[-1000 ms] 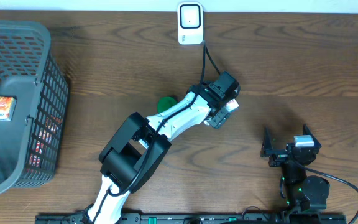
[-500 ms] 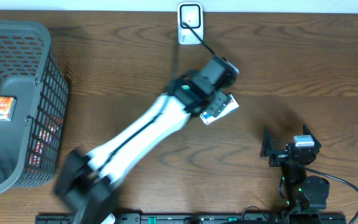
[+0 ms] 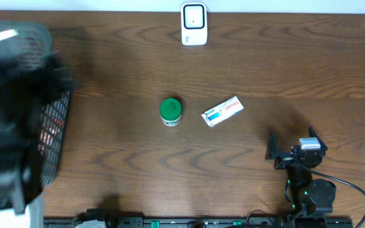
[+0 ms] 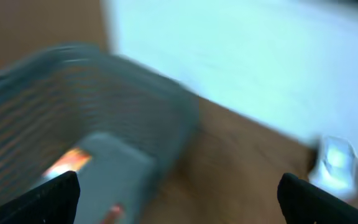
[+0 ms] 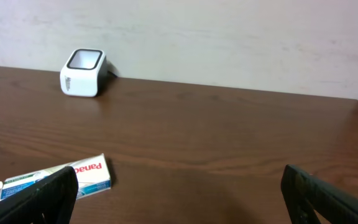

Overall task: Scan the item barcode
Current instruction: 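Reach the left gripper into the basket and grasp the red TOP bar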

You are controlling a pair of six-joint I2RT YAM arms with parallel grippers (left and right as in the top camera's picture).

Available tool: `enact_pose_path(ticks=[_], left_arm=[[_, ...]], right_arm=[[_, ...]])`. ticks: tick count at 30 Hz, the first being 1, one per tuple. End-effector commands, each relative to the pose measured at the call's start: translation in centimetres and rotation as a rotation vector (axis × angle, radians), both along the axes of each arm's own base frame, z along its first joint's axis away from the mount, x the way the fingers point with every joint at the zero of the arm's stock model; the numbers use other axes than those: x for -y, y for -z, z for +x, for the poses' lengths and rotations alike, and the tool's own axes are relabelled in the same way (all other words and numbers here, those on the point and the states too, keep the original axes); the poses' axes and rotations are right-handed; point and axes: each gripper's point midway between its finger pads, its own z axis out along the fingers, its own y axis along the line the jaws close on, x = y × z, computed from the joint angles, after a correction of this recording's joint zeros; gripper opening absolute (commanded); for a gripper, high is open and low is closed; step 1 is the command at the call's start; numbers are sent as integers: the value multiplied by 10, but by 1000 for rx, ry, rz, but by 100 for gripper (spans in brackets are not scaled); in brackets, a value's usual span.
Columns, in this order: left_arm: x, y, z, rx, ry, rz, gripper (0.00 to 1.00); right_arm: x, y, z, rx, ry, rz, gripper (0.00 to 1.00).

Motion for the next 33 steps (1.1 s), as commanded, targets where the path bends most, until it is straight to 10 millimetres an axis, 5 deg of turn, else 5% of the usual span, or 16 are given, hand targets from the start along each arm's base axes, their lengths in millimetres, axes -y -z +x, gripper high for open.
enact_pose_path(ticks=[1,5,14,22,33], left_arm=[[-51,-2,-35,71,-274,-156,98],[-87,35,-57,17,-518,-332,98],[-131,144,-53,-328,-741,-516,98],[-129,221,-59,-599,-914,-696,98],[-125,283,-64,-601,-1340,-925,98]], right_arm=[[-2,1,0,-1,-5,15,99],[-2,1,0,-1,-5,15,99],[-2,1,0,-1,-5,15,99],[-2,1,0,-1,-5,15,99],[-2,1,0,-1,-5,15,99]])
